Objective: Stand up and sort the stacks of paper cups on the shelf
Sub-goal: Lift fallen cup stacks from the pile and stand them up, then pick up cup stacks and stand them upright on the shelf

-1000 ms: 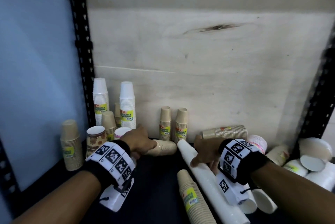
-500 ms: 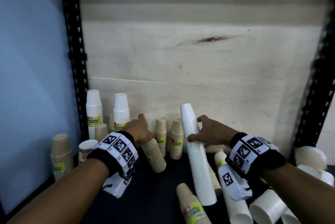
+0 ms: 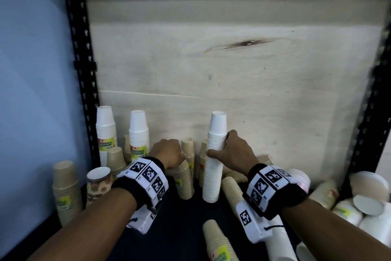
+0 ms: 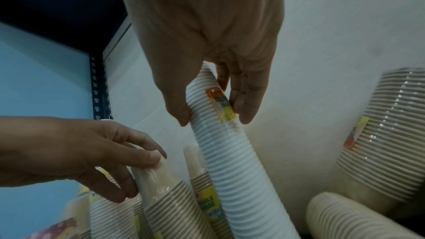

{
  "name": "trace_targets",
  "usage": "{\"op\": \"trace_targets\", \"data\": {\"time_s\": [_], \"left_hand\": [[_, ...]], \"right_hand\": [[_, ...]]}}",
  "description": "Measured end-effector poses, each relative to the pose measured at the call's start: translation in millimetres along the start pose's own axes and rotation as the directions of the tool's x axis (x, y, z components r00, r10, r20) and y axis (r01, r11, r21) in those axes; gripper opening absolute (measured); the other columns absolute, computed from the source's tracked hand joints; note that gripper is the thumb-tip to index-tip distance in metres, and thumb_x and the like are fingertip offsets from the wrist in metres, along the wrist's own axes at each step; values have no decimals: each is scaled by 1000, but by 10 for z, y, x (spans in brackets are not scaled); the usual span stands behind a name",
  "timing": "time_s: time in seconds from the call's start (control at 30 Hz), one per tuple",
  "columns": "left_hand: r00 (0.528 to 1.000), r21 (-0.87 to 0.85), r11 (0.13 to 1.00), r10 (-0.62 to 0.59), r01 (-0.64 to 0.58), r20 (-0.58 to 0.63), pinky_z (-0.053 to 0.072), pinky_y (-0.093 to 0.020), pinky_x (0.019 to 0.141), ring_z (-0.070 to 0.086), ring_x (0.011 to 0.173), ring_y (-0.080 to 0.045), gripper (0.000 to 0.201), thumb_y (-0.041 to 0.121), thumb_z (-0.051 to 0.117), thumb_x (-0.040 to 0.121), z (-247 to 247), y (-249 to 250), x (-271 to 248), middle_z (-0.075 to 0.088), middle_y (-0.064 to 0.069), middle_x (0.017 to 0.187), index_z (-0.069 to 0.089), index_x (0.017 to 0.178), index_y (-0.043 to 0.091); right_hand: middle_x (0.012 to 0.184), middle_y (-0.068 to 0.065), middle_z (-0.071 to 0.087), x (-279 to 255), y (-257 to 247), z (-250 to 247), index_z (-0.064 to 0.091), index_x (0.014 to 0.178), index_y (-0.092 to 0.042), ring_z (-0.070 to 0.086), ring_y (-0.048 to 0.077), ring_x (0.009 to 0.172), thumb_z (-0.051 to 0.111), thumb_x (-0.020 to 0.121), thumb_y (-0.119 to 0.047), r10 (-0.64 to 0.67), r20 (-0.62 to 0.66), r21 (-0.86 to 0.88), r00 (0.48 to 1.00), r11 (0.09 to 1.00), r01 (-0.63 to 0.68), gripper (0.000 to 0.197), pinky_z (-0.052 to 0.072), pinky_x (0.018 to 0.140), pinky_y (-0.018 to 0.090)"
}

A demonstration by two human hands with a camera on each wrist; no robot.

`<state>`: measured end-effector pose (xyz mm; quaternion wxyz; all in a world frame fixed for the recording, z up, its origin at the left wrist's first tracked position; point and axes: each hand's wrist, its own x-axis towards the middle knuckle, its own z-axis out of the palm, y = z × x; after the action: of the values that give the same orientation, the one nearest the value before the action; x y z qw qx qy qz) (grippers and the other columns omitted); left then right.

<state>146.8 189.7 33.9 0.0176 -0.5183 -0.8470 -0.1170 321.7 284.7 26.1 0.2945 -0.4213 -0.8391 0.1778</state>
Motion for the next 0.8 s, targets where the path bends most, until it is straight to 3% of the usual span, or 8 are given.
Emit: {"op": "trace_targets", "data": {"time_s": [0.23,0.37,0.5,0.63,0.8], "left_hand": [[999,-58,998,34,-35,-9,40,-29,96,52,123,-22,53,38,62,87,93,-26,36,56,1,135,50,136,24],[999,-109,994,5,-9,-32,42,-31,86,55,115,-25,56,41,64,81,182,-21,53,61,-4,126,49,133,27],[997,-197,980,-31,17,-65,46,-33,88,57,110,-26,59,49,67,75,311,-47,91,59,-5,122,48,128,28],[998,-258,966,-31,14,-62,49,-38,92,57,108,-28,69,45,74,72,426,-90,85,56,-8,119,44,130,25],[998,-298,953,-62,52,-24,51,-40,92,60,106,-24,77,45,83,62,605,-163,116,61,-5,121,49,124,15]], "right_hand": [[105,6,61,17,28,159,41,113,-9,62,27,96,78,71,-49,38,-52,59,998,998,-34,69,53,80,41],[104,6,62,22,55,216,39,115,-10,63,27,96,76,75,-50,57,-53,109,997,993,-51,68,48,75,34],[108,8,59,39,105,306,46,115,-11,56,27,102,66,74,-67,70,-49,15,996,997,-69,72,47,80,36],[111,8,55,31,182,341,47,119,-13,53,24,103,69,72,-67,106,56,49,993,993,-109,75,49,85,38],[124,6,60,-9,300,368,47,127,-11,58,23,111,81,70,-39,179,286,54,941,978,-202,73,50,94,38]]}}
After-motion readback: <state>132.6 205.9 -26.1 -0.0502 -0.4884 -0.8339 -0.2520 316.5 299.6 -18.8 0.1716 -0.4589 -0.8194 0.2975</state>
